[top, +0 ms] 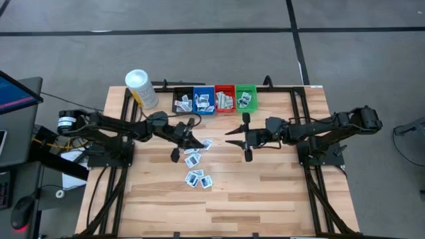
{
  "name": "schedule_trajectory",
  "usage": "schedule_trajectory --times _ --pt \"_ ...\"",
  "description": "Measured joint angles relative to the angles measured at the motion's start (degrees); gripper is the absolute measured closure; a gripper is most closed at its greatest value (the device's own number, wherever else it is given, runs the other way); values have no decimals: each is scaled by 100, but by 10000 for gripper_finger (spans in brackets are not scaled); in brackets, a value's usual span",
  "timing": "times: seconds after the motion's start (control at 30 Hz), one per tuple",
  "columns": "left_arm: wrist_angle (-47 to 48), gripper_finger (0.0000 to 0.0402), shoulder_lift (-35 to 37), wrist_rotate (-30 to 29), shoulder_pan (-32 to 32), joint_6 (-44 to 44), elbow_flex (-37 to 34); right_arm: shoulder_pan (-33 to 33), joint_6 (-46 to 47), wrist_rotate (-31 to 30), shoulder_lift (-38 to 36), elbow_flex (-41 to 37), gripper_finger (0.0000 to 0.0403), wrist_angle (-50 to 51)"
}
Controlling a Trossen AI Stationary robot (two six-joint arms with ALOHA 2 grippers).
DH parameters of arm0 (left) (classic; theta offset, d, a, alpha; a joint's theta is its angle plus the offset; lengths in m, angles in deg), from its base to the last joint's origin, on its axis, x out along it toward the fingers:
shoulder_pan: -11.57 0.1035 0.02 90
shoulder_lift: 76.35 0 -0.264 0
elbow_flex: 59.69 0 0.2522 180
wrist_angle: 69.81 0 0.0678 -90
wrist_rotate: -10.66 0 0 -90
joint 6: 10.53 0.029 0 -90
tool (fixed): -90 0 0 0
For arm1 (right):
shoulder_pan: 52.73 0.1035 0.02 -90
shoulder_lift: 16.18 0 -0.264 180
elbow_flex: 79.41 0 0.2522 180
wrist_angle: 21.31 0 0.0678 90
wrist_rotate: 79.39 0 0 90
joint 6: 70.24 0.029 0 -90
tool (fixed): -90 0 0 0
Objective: Pick & Place First Aid Supplies
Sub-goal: Put the blue alcohol pad into the green bin
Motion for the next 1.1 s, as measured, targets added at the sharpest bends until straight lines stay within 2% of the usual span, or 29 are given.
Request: schedule_trajectory --times 0.23,0.4,0.77,1.1 --pt "15 394 -942 -8 -17 -5 551 0 4 1 0 2 284 -4" --pt "14 394 -1319 -5 -17 -93 905 0 11 1 0 2 284 125" --pt "19 394 -1368 17 54 -1004 1209 -2 13 149 0 2 285 321" --pt "76 394 -1366 -28 143 -980 1185 112 15 152 0 2 285 338"
